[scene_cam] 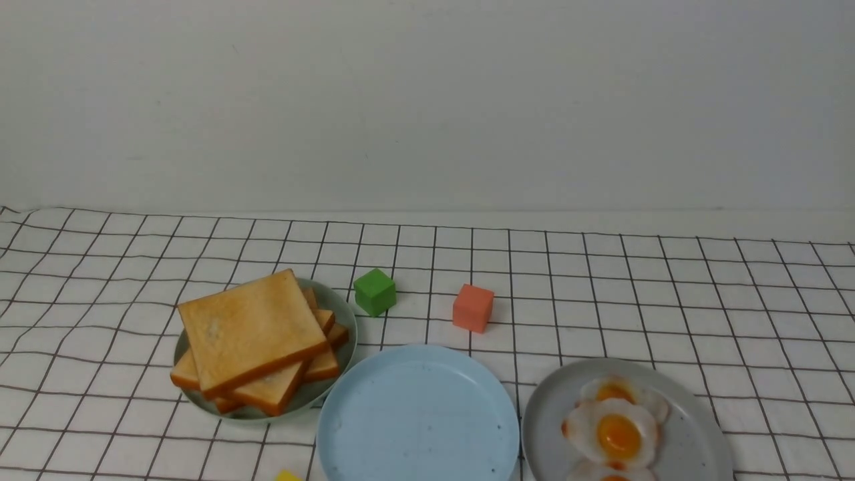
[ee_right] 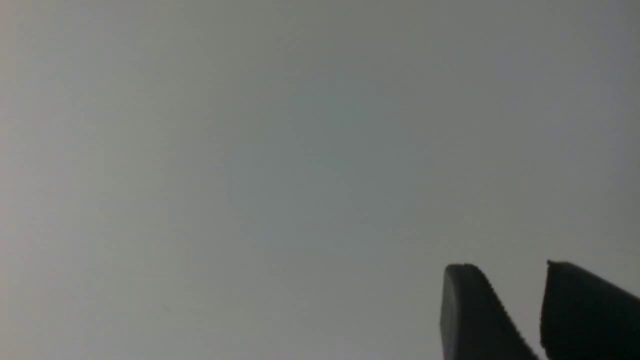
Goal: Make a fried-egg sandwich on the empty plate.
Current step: Use the left arm to grab a slice of bread
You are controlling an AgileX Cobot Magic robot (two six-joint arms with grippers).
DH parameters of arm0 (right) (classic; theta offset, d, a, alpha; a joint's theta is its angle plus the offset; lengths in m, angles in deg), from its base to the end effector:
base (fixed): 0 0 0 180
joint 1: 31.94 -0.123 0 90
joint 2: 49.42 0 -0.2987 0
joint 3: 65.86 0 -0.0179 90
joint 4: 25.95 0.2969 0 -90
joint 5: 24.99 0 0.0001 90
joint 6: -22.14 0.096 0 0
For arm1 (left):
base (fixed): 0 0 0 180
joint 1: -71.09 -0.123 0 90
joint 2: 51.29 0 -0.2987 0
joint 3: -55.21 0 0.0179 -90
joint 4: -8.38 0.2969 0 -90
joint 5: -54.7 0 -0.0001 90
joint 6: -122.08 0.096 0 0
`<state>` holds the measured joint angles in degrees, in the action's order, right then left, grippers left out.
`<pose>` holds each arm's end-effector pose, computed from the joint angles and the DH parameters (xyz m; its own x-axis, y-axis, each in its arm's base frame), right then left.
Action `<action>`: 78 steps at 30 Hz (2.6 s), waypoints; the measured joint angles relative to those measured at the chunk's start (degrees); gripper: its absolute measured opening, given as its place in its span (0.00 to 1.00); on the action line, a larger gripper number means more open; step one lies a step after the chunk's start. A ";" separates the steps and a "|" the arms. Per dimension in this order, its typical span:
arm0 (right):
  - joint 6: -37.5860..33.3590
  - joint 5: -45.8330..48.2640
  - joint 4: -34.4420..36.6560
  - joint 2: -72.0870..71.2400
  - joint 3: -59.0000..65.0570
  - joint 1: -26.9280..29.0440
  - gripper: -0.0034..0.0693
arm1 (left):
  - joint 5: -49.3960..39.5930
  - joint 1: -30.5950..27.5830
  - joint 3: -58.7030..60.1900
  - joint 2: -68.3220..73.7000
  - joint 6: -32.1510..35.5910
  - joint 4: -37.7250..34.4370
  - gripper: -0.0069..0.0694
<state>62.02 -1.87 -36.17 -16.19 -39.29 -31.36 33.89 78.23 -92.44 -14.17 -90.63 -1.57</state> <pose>0.0926 -0.0076 0.4638 0.1513 0.5043 -0.8502 0.0029 0.8599 0.5105 0.1277 -0.0219 0.4241 -0.1237 -0.6579 -0.7429 0.1375 0.7301 -0.6694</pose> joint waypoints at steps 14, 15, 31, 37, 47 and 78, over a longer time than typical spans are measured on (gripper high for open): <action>-20.56 26.05 22.54 23.90 2.87 0.00 0.38 | -11.26 0.00 -0.41 29.10 2.30 -2.65 0.40; -25.45 28.10 26.67 24.91 3.85 0.00 0.38 | -10.19 0.00 -0.51 32.37 4.39 -2.10 0.40; -54.23 33.59 47.44 25.54 6.94 -3.39 0.38 | -24.85 -13.66 -22.76 62.79 31.36 -12.16 0.40; -54.60 34.21 47.56 25.54 7.01 -4.29 0.38 | -26.97 -17.56 -24.41 70.36 48.05 -22.42 0.46; -54.82 35.19 48.30 25.54 7.01 -4.54 0.38 | -23.89 -17.98 -24.95 76.28 63.70 -31.89 0.80; -59.33 36.44 52.49 25.54 7.14 -4.54 0.38 | -23.81 -18.20 -25.12 81.33 75.11 -43.37 0.48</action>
<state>2.69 34.58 16.33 9.35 -32.15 -35.89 10.07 60.03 -117.56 67.16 -15.53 -44.94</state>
